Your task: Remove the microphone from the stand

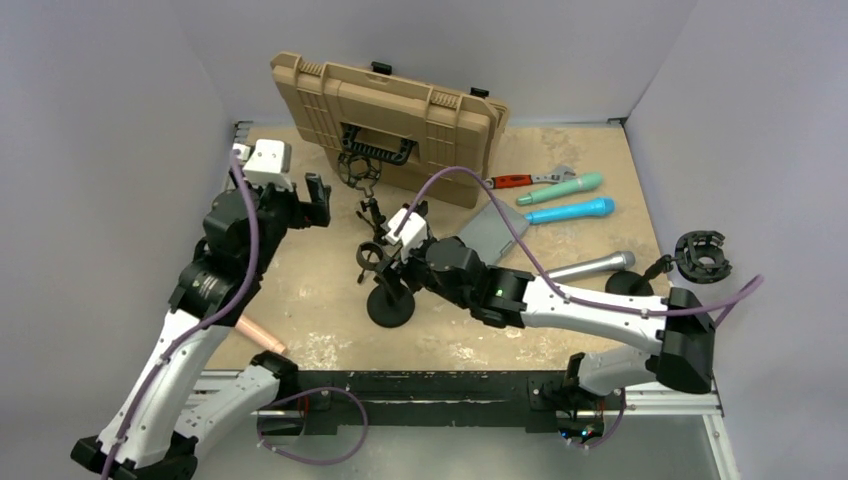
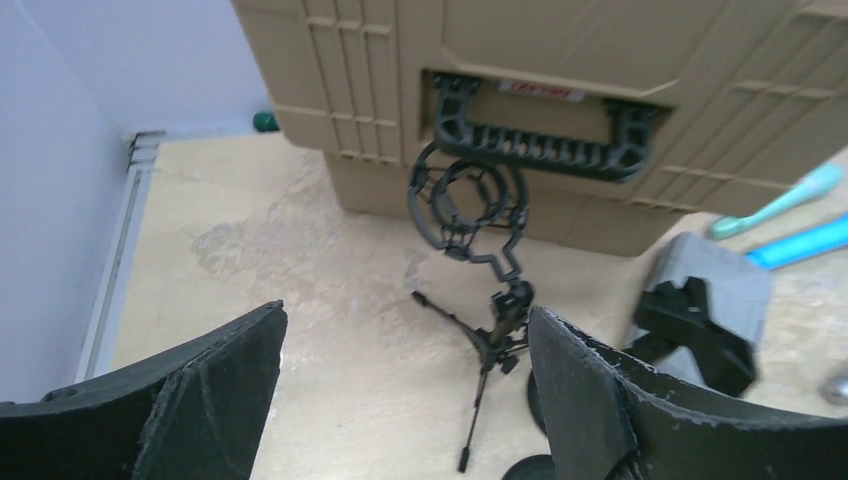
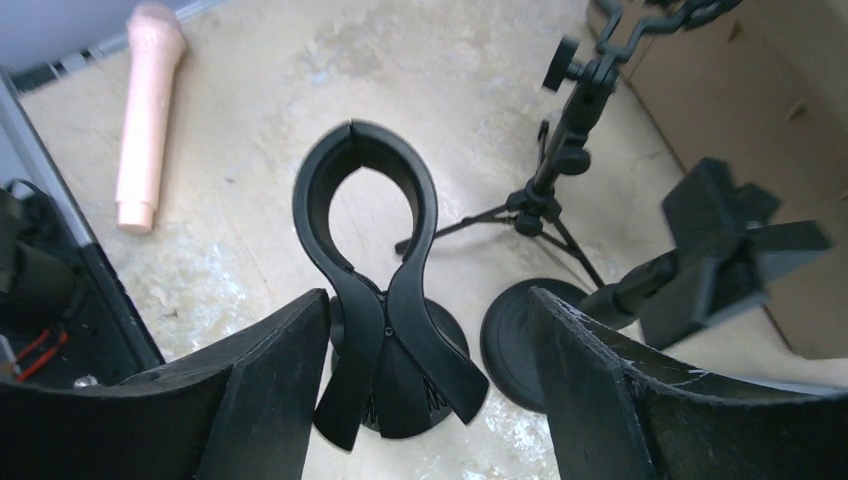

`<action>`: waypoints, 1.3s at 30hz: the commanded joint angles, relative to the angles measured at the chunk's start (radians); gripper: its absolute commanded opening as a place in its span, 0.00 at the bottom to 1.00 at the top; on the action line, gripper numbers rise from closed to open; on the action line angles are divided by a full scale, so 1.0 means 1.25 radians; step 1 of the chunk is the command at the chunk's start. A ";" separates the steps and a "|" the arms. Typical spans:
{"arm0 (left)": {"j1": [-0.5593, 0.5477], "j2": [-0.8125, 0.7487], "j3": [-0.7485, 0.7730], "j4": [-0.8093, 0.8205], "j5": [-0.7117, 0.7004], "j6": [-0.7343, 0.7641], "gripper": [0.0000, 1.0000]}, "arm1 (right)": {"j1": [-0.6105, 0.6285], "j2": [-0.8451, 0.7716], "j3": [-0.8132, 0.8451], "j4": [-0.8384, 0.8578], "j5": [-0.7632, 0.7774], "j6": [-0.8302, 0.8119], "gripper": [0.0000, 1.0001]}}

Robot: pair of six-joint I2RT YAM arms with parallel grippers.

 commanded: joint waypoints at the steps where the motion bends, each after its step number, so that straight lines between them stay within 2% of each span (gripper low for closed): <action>1: -0.002 -0.053 0.091 -0.037 0.100 -0.042 0.89 | -0.001 -0.091 0.024 0.007 0.008 0.013 0.71; 8: -0.004 -0.126 0.150 -0.086 0.189 -0.090 0.89 | -0.001 -0.216 0.033 0.033 0.068 0.038 0.73; 14: -0.002 -0.194 0.177 -0.061 0.220 -0.114 0.90 | -0.001 -0.352 0.020 0.048 0.241 0.051 0.74; 23: -0.004 -0.272 0.216 -0.001 0.239 -0.115 0.90 | -0.001 -0.511 0.041 0.032 0.462 -0.012 0.74; 32: -0.003 -0.359 0.218 0.046 0.214 -0.077 0.91 | -0.001 -0.596 0.088 0.039 0.512 -0.094 0.75; 39: -0.003 -0.385 0.218 0.042 0.182 -0.049 0.92 | -0.002 -0.635 0.103 0.063 0.516 -0.106 0.76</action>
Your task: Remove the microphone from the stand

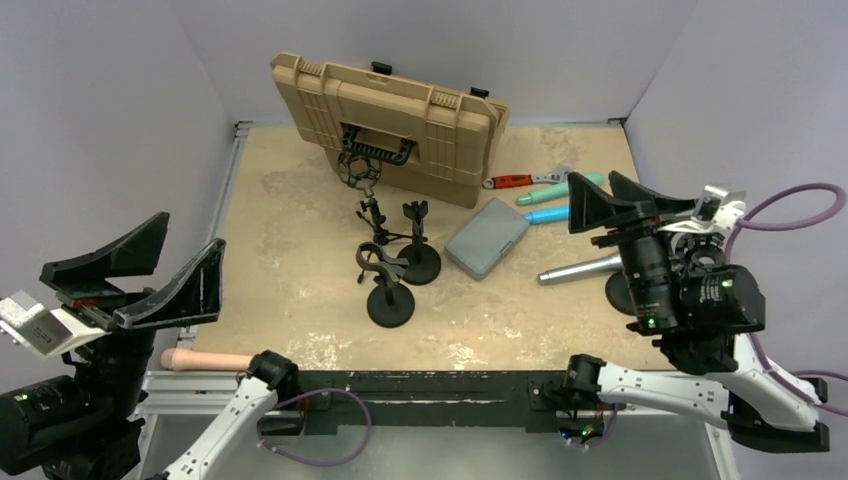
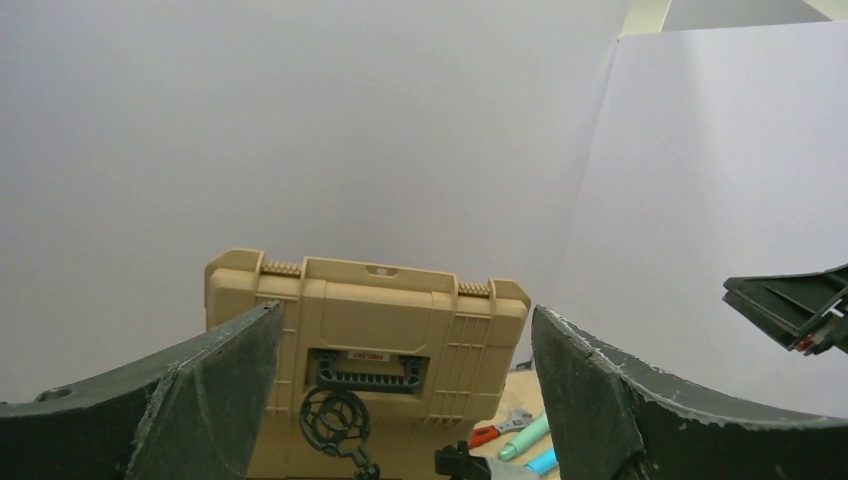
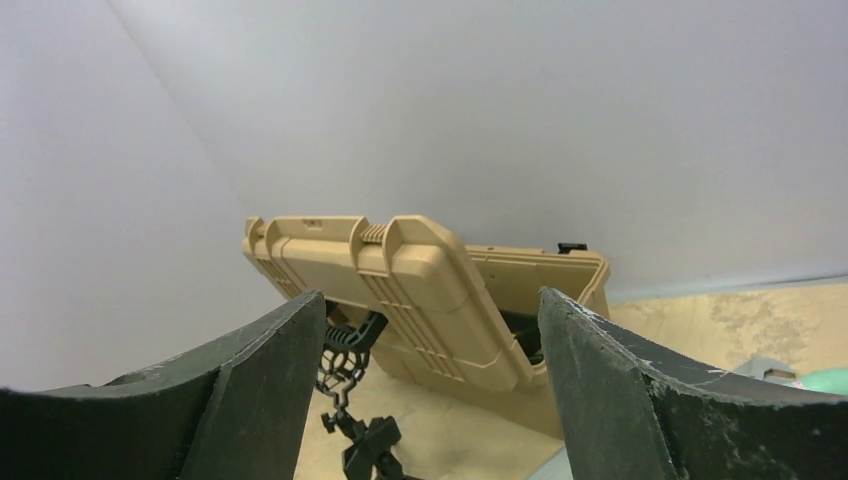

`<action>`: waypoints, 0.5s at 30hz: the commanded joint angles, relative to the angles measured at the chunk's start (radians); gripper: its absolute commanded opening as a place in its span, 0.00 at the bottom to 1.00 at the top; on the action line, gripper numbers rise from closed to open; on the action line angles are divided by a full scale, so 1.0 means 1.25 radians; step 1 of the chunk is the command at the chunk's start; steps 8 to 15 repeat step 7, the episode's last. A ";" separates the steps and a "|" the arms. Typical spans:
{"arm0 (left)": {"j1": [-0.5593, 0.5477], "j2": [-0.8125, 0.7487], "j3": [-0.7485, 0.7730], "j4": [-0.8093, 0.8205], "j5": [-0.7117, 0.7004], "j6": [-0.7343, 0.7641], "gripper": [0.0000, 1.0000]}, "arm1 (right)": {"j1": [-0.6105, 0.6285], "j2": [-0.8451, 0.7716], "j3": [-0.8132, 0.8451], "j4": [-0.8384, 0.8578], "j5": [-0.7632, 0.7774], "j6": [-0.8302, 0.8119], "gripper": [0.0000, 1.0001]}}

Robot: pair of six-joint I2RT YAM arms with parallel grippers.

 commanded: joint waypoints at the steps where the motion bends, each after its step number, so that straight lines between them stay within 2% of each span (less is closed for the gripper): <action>1: -0.003 -0.001 0.009 0.020 -0.023 0.030 0.92 | 0.000 -0.015 0.031 0.034 0.036 -0.021 0.77; 6: -0.002 0.006 0.008 0.014 -0.017 0.030 0.92 | 0.000 -0.048 -0.004 0.053 0.061 -0.001 0.82; 7: -0.002 0.009 0.008 0.013 -0.015 0.030 0.92 | 0.000 -0.055 -0.009 0.055 0.070 0.003 0.91; 15: -0.002 0.009 0.008 0.013 -0.015 0.030 0.92 | 0.000 -0.055 -0.009 0.055 0.070 0.003 0.91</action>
